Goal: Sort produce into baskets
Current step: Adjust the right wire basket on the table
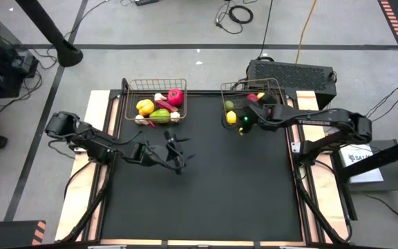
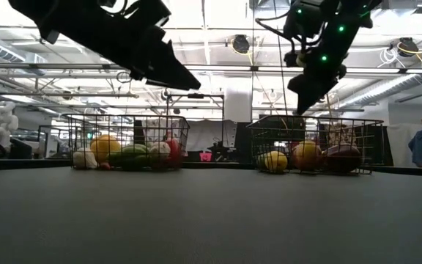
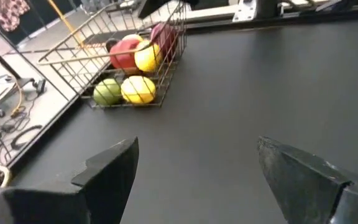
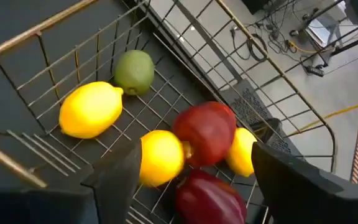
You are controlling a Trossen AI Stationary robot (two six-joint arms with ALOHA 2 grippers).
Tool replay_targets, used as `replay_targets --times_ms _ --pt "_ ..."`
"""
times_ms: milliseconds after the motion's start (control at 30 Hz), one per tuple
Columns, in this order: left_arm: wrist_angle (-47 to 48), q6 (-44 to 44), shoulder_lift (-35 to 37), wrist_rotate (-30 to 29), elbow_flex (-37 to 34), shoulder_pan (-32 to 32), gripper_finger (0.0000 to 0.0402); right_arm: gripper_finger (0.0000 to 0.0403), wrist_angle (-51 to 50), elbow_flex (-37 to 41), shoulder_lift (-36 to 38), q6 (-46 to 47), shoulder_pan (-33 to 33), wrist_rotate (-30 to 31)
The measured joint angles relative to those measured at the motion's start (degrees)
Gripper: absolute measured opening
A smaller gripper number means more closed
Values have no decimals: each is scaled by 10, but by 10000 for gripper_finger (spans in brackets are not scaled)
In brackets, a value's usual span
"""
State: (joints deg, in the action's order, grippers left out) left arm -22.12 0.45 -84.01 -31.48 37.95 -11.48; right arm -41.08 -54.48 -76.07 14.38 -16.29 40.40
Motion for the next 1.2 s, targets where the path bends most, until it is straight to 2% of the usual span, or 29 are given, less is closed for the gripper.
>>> replay_targets --times_ms 133,300,400,500,700,1033,1100,1200 --pt "9 -7 0 -2 0 2 334 294 -5 0 6 12 6 -16" --pt "54 -70 27 -1 0 0 334 294 81 9 7 -12 47 -117" --pt "100 -113 46 2 0 -7 334 291 143 32 7 -65 77 -124" --pt "130 -135 56 3 0 -17 334 275 149 43 7 -85 97 -123" --pt "166 -146 55 2 0 -33 334 207 152 63 7 -99 112 -123" --pt "274 -166 55 -2 0 -44 321 22 239 132 6 -148 83 -123" --pt "283 -166 55 -2 0 -44 307 6 237 136 6 -151 73 -123" --pt "293 -167 55 -2 0 -44 286 14 244 137 5 -150 54 -122"
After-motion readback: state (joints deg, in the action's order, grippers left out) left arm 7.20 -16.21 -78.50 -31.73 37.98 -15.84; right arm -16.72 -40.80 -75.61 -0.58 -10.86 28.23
